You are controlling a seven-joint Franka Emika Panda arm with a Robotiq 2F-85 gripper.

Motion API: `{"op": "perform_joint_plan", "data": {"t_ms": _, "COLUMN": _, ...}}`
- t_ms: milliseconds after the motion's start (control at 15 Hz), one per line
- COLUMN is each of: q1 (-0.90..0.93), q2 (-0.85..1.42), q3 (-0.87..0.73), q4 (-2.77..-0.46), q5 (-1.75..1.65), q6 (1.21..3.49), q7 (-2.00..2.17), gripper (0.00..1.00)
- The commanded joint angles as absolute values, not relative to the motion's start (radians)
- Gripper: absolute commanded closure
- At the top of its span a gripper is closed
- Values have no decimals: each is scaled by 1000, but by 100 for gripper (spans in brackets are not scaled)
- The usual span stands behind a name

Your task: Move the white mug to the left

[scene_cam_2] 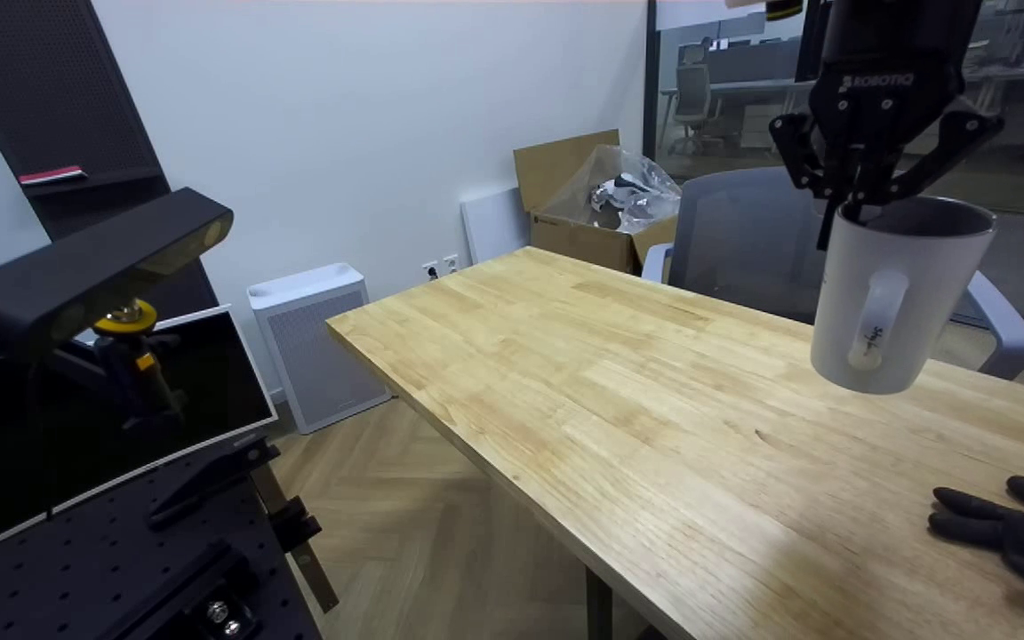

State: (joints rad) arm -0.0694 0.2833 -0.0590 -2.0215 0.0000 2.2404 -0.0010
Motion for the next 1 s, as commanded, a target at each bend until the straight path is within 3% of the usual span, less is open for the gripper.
{"op": "perform_joint_plan", "data": {"t_ms": 0, "q1": -55, "q2": 321, "q3": -52, "q4": -1952, "q5": -15, "q6": 2188, "q7": -1, "gripper": 98}}
{"op": "perform_joint_plan", "data": {"t_ms": 933, "q1": 30, "q2": 432, "q3": -38, "q4": -1894, "q5": -105, "q6": 2205, "q7": 27, "gripper": 98}}
